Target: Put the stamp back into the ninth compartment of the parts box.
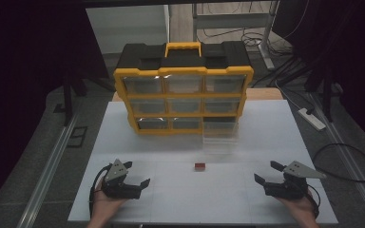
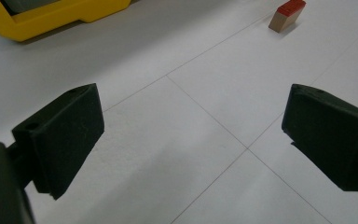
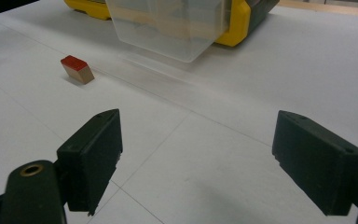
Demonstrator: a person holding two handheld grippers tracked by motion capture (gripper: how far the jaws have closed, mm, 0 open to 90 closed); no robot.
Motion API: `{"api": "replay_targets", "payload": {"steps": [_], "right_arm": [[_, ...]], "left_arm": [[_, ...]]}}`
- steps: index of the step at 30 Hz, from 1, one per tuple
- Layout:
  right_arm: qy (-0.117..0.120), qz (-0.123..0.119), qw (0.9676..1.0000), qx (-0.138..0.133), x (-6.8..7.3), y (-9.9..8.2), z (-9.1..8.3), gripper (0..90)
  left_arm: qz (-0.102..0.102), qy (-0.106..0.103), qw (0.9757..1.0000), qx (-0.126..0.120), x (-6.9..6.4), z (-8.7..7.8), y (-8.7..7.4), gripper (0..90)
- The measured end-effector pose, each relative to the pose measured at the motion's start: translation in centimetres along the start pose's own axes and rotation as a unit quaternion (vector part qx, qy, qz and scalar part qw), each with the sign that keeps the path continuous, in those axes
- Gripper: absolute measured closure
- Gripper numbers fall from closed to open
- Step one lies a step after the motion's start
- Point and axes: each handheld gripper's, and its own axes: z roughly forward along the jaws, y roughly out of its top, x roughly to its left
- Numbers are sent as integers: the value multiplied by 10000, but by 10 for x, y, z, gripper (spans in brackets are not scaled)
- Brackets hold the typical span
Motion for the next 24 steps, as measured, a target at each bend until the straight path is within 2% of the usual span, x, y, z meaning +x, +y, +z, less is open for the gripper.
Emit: {"api": "replay_targets", "payload": {"steps": [4,11,14,24], "right_arm": [[1,56,10000,-14,0,0,-1,174],[6,22,10000,-18,0,1,2,180],[24,-49,10000,0,2,2,3,181],[-15,-13,10000,-14,1,2,2,186]], "left_arm": [[-3,-4,10000,-2,0,-1,-1,57],[-9,5,10000,-9,0,-3,-4,58],[-84,-29,10000,-31,1,-2,-4,58],[-3,-35,10000,-29,0,-2,-4,58]]}}
